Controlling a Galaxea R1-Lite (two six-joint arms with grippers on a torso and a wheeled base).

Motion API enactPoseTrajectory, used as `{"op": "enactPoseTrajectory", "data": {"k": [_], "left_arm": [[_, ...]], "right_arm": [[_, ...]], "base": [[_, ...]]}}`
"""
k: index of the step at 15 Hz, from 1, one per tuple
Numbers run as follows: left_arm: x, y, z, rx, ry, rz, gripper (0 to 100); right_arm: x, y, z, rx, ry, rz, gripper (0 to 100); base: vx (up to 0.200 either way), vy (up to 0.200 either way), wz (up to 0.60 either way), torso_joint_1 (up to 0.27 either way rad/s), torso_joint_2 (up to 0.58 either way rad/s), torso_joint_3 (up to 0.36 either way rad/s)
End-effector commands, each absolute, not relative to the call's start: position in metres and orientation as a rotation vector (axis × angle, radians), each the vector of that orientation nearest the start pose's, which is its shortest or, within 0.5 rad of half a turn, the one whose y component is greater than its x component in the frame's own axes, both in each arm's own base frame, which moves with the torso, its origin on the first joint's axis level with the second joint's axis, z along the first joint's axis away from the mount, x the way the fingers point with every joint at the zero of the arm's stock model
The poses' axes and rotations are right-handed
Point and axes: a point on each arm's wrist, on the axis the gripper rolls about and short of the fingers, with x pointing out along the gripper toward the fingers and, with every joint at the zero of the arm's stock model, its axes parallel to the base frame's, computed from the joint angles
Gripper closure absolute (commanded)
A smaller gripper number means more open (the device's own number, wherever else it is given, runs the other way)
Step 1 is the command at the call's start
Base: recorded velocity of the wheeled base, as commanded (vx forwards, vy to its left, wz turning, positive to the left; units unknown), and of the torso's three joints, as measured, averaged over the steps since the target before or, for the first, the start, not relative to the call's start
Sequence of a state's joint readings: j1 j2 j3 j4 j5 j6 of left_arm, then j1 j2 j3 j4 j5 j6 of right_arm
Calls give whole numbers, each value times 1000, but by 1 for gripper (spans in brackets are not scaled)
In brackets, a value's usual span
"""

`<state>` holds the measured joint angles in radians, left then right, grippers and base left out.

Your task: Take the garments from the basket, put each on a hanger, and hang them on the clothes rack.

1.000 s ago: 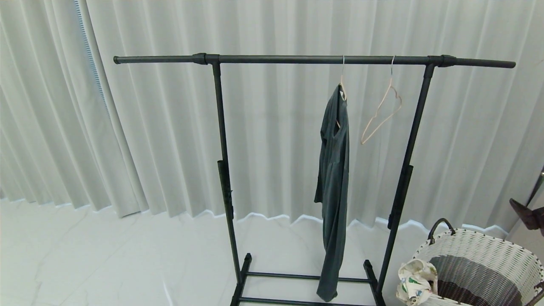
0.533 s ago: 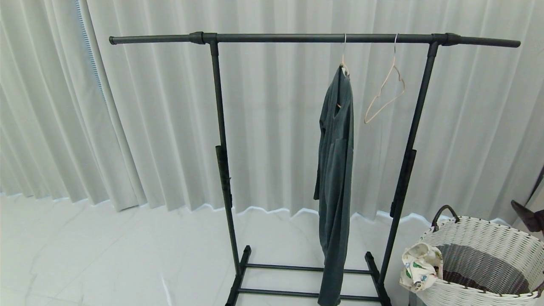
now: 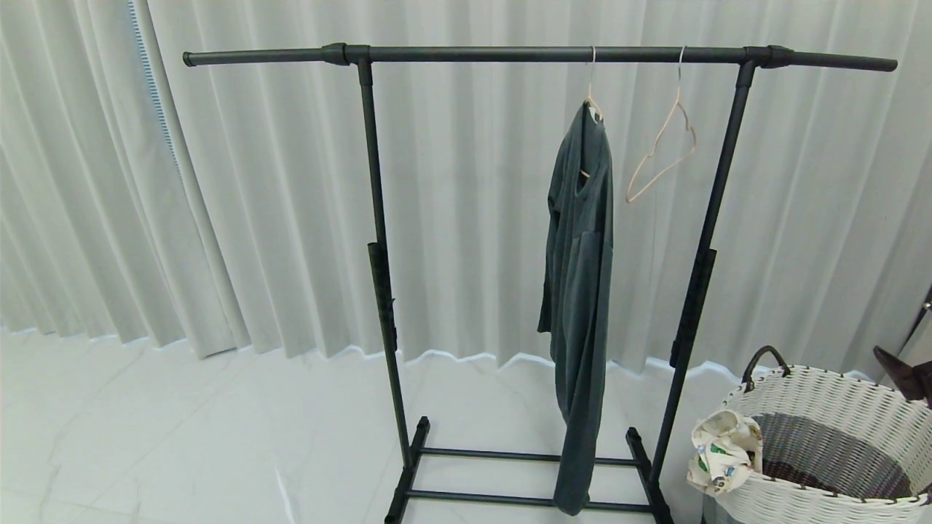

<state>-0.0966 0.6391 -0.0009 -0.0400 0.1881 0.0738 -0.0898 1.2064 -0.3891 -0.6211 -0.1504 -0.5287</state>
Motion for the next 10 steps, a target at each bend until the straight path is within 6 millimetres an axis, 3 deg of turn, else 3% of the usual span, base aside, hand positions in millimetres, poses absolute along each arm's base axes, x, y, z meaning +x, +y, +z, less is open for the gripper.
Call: {"op": "enactPoseTrajectory", "data": {"k": [1,2,9,10], "left_arm": [[29,1,78,157,597,67,0],[29,1,78,157,597,67,0],[29,1,78,154,588,67,0],[28,1,78,151,577,63,0]], "right_arm": [[167,-19,183,-532,260,-181,0],[167,-18,183,-533,260,-179,0],[167,-18,183,-532,260,-178,0],[167,-18,183,-532,261,-176,0]], "base": [[0,0,0,0,0,0],[0,0,0,0,0,0],[0,-200,0,-1,4,4],[0,0,0,0,0,0]]}}
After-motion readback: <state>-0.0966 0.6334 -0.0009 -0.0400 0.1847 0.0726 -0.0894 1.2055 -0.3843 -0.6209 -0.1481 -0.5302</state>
